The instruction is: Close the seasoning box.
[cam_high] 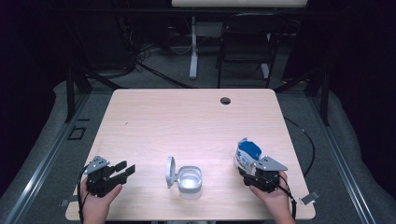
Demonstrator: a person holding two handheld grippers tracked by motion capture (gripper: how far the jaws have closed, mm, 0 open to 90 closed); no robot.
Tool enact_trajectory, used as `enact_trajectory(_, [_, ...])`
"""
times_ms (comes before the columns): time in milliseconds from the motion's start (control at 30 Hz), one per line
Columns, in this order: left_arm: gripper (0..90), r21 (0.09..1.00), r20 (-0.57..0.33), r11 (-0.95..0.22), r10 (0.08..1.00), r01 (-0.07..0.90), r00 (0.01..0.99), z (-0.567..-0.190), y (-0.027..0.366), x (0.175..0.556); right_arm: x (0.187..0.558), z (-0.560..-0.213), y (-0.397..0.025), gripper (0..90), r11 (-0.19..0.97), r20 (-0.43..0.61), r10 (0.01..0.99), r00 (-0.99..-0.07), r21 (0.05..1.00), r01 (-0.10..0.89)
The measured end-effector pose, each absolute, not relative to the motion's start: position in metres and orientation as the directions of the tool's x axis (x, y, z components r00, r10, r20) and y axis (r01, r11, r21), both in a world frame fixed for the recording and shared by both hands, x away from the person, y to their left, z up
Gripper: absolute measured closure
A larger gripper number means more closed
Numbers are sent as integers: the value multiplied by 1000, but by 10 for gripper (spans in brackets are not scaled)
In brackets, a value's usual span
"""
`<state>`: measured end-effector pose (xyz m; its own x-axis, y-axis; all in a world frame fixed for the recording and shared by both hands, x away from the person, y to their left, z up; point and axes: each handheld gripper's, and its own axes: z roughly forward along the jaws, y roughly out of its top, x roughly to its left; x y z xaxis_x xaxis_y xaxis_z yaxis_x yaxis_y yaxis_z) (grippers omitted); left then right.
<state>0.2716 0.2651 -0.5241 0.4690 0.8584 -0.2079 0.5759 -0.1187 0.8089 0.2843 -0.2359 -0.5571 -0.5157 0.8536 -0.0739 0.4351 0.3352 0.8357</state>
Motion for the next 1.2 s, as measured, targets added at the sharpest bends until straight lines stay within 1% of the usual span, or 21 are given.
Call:
enact_trajectory(200, [569,824,-206,-122,844,553,494,-518,256,273,281,-557,-238,382,336,-77,853,-516,837,432])
enact_trajectory(300, [594,829,-206,-126,837,545,508,-514,251,271,278,-556,-241,382,332,-75,854,-515,840,428])
enact_trajectory(467, [703,830,-202,-153,813,536,546,-507,238,270,275,-555,-246,382,330,-78,857,-509,842,426])
enact_trajectory(533, [782,829,-203,-166,802,534,563,-505,234,269,273,-555,-247,382,329,-79,860,-505,842,428])
enact_trajectory(633, [864,831,-189,-193,784,522,591,-501,227,268,272,-556,-246,382,323,-75,859,-506,846,424])
enact_trajectory(700, [896,833,-184,-204,775,515,605,-499,223,267,271,-555,-246,382,332,-81,856,-510,843,423])
enact_trajectory(1200, [900,829,-150,-281,723,484,675,-492,200,261,270,-554,-248,382,315,-68,863,-501,847,428])
